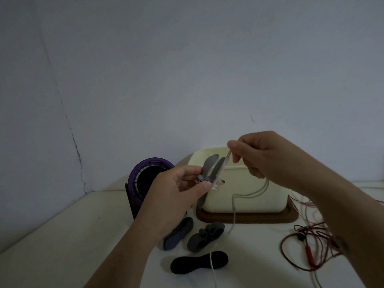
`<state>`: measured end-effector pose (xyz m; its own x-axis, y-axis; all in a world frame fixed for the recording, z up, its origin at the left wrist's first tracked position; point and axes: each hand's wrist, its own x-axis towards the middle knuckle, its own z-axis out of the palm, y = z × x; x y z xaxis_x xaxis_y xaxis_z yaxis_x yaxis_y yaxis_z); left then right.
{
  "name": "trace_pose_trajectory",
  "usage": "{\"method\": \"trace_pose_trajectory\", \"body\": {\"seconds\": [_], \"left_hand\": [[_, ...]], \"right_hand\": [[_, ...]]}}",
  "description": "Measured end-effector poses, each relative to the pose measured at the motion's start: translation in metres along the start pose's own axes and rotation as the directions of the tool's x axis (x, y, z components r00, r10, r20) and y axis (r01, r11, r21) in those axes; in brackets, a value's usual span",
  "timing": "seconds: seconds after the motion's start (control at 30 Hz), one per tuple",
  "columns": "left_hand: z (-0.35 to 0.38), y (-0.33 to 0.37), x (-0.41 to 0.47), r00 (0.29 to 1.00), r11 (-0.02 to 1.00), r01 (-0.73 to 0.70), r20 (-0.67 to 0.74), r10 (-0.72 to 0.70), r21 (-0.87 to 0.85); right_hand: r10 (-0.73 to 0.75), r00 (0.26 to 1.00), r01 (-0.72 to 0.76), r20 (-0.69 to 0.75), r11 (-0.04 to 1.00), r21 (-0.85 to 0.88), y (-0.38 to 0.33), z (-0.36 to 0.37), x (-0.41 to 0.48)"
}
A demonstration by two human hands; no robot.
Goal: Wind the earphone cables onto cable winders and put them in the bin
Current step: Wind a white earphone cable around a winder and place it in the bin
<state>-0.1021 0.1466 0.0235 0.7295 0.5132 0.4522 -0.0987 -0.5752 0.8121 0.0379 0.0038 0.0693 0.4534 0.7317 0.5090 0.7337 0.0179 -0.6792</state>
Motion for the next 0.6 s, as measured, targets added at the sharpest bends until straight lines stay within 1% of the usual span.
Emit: {"method": "trace_pose_trajectory", "body": {"seconds": [0.1,0.23,0.3,0.37,0.43,0.53,0.6], "left_hand": [[0.003,0.008,-0.004,0.992,0.997,-0.010,0.123,0.020,-0.076],[0.003,0.016,-0.007,0.978,0.990,-0.048,0.194,0.072,-0.129],[0.003,0.020,-0.008,0.973,0.984,-0.052,0.214,0.089,-0.172],[0.004,0.022,-0.008,0.975,0.971,-0.044,0.202,0.093,-0.237],[0.004,0.024,-0.006,0.977,0.946,-0.019,0.193,0.086,-0.324],[0.004,0.023,-0.004,0.980,0.894,0.014,0.184,0.076,-0.447],[0.002,0.022,-0.001,0.992,0.830,0.055,0.122,0.016,-0.555]], "right_hand": [[0.003,0.999,0.001,-0.047,0.997,0.076,0.005,-0.001,0.001],[0.026,0.997,-0.014,-0.068,0.984,0.176,0.014,0.001,0.005],[0.051,0.998,-0.043,-0.023,0.959,0.281,0.020,0.003,0.006],[0.077,0.995,-0.097,0.064,0.894,0.437,0.027,0.010,0.006],[0.088,0.984,-0.161,0.157,0.819,0.551,0.031,0.023,0.006],[0.089,0.969,-0.218,0.230,0.741,0.634,0.030,0.046,0.001],[0.070,0.966,-0.217,0.250,0.745,0.631,0.026,0.062,-0.003]]}}
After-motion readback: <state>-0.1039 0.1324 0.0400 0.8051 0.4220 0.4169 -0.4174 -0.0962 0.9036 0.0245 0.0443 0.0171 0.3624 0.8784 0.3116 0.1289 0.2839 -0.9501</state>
